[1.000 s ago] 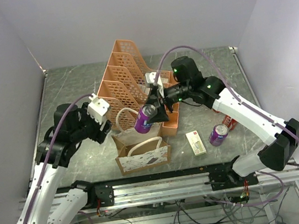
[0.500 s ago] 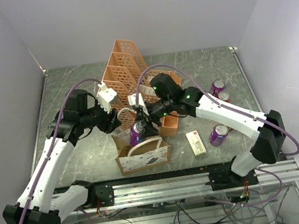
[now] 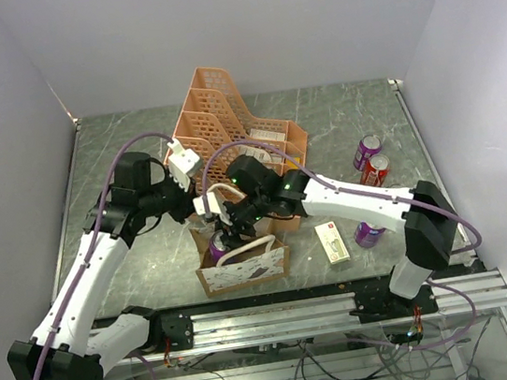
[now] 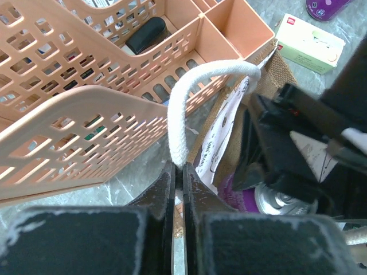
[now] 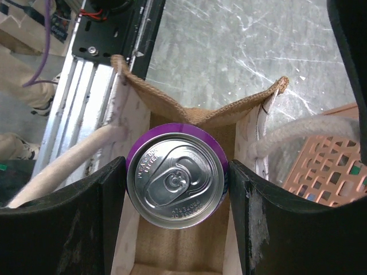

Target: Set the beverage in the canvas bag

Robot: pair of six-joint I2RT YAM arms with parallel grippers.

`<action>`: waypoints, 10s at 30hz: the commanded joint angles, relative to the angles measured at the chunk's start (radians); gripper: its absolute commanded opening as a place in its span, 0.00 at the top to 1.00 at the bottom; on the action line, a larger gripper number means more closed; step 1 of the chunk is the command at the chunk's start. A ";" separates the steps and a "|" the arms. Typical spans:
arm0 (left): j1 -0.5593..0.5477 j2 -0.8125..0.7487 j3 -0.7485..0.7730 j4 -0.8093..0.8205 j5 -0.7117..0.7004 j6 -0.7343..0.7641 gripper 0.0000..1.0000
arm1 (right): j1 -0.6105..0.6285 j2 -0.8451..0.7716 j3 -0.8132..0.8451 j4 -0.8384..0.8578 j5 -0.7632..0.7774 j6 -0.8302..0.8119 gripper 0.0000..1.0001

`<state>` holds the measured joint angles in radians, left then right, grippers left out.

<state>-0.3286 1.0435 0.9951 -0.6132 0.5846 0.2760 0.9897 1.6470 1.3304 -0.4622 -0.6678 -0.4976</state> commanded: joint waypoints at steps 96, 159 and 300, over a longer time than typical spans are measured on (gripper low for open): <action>0.005 0.020 -0.019 0.044 -0.027 0.098 0.93 | 0.045 -0.314 -0.263 0.191 0.214 -0.136 0.18; -0.050 -0.090 -0.147 0.146 -0.049 0.119 0.93 | -0.960 -0.496 -0.403 -0.671 0.455 -0.329 0.11; -0.061 0.016 -0.087 0.121 -0.078 0.123 0.93 | 0.162 0.157 0.084 -0.412 0.188 -0.263 0.93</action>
<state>-0.3820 1.0595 0.9020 -0.5194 0.5014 0.4065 1.1343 1.7836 1.4235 -0.9035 -0.4343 -0.7677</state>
